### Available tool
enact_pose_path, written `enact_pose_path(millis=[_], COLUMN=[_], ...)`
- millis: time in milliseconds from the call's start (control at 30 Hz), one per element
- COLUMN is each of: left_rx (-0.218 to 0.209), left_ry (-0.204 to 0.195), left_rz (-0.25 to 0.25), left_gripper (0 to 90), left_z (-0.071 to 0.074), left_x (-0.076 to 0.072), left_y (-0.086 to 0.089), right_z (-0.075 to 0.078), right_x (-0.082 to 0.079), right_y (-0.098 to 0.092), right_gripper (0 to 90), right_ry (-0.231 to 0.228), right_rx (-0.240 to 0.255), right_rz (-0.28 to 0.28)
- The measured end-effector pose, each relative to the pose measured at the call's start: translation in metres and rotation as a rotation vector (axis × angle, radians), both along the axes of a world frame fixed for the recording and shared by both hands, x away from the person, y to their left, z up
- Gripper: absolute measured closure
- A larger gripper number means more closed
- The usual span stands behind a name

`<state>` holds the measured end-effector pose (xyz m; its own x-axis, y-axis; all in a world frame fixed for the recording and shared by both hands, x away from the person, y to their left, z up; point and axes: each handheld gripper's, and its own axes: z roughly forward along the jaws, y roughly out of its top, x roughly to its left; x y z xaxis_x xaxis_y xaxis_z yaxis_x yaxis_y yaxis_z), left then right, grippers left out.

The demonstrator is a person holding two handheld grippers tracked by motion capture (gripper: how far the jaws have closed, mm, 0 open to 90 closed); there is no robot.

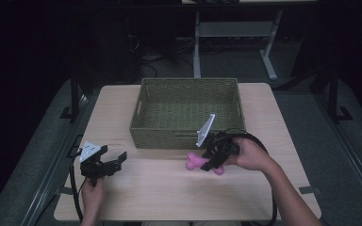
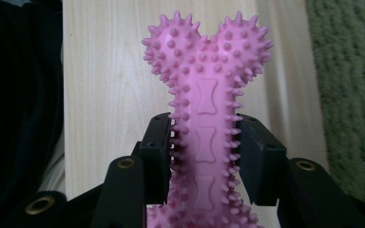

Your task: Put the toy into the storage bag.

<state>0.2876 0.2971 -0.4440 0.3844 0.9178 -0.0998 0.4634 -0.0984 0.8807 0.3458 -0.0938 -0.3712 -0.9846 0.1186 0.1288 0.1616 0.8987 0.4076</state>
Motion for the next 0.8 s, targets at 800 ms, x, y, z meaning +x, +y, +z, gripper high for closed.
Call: enact_pose_path(millis=[800], left_rx=[-0.001], left_ry=[0.003], left_rz=[0.001], left_gripper=[13.7], left_z=[-0.001], left_x=[0.001], left_y=[0.000], right_z=[0.037], right_x=[0.023], right_y=[-0.004], right_gripper=[58.1], right_ry=[-0.015], right_rx=[0.031], right_rz=[-0.008])
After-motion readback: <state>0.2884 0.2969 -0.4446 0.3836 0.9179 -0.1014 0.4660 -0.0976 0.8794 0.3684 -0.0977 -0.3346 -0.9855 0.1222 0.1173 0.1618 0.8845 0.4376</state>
